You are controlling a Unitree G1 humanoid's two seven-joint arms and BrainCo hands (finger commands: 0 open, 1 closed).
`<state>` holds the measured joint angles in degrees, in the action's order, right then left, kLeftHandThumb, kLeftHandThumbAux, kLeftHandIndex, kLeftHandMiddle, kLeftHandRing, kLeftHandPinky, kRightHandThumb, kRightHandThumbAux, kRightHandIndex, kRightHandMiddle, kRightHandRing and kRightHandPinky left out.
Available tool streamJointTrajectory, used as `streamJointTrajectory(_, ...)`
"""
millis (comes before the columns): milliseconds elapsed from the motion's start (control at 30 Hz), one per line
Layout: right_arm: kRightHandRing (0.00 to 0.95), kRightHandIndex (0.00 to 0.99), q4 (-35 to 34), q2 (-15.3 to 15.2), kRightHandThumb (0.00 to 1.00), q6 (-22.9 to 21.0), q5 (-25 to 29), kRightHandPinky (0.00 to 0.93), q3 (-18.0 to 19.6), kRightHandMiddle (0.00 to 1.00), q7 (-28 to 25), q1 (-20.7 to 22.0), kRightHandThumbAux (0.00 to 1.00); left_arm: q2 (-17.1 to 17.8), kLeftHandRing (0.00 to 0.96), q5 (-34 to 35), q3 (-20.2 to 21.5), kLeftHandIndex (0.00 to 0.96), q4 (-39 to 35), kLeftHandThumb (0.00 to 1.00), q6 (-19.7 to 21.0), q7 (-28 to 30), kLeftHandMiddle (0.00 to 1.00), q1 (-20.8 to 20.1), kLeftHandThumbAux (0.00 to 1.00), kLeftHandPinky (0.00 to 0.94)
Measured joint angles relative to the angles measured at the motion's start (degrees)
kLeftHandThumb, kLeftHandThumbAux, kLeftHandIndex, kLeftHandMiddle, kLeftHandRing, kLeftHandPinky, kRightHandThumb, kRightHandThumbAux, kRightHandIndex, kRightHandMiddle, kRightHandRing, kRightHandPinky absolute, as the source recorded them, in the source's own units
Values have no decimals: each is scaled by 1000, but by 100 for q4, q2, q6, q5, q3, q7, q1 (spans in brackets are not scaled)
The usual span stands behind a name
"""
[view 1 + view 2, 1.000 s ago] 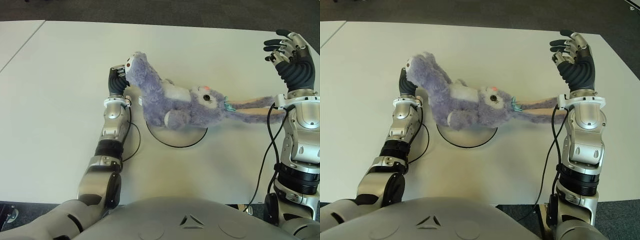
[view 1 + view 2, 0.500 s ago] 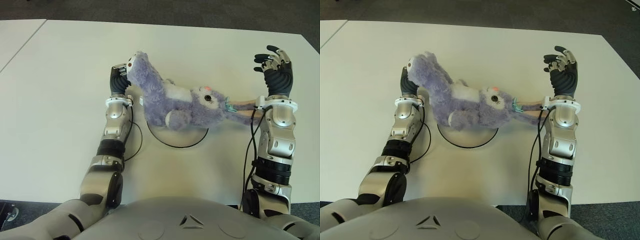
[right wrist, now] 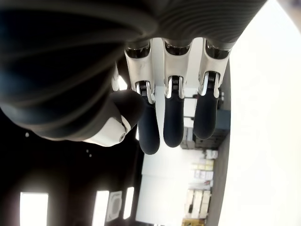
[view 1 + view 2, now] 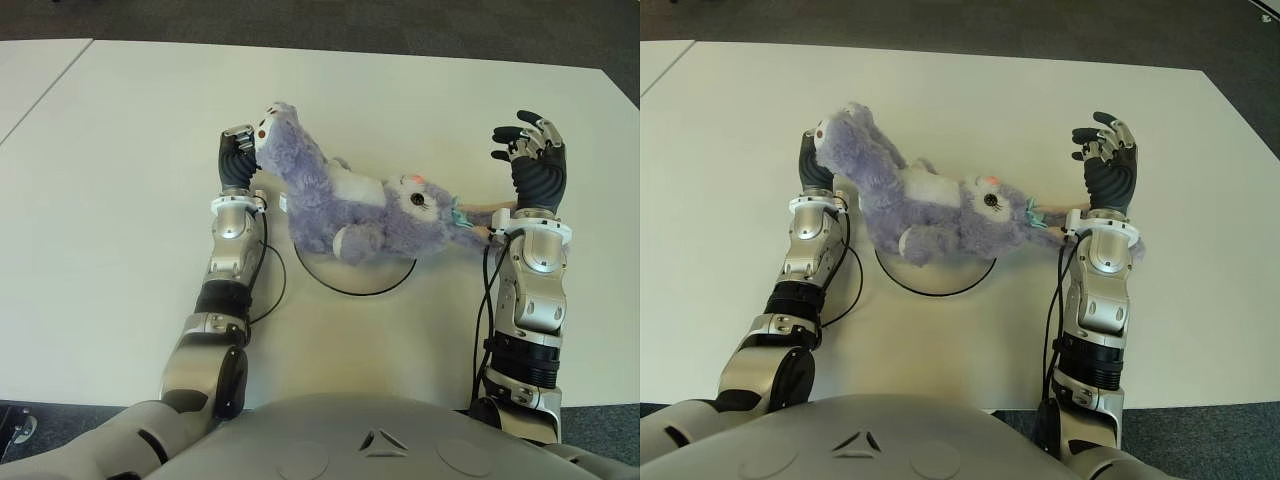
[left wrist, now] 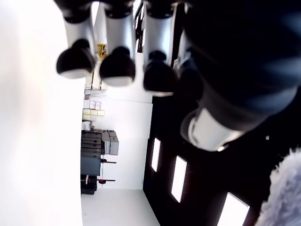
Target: Put the doll into the plate.
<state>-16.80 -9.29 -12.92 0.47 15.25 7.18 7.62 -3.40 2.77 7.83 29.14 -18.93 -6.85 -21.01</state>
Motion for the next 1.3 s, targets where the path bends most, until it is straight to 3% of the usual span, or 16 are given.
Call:
streamJointTrajectory(367, 672, 398, -79, 213, 842, -32, -3, 678, -74, 567, 76, -151, 679, -51, 852, -45, -23, 776, -112, 416, 89, -61, 850, 72, 776, 842)
streamJointTrajectory(700, 725, 420, 322, 724, 850, 201, 1, 733, -335, 595, 196, -334, 675, -56, 858, -50, -41, 782, -153, 425, 116, -65, 857, 106, 771, 847)
streamJointTrajectory(833, 755, 426, 470, 787, 851, 267, 14, 766, -396, 583, 173, -326, 672, -59, 857, -53, -75, 782, -154, 415, 115, -65, 856, 111, 778, 840)
streamJointTrajectory(1300, 809, 432, 2113, 667, 851, 1257, 411, 822, -359, 573, -344, 186, 671, -119, 861, -9, -128, 794, -231, 409, 106, -66, 864, 170, 785, 844)
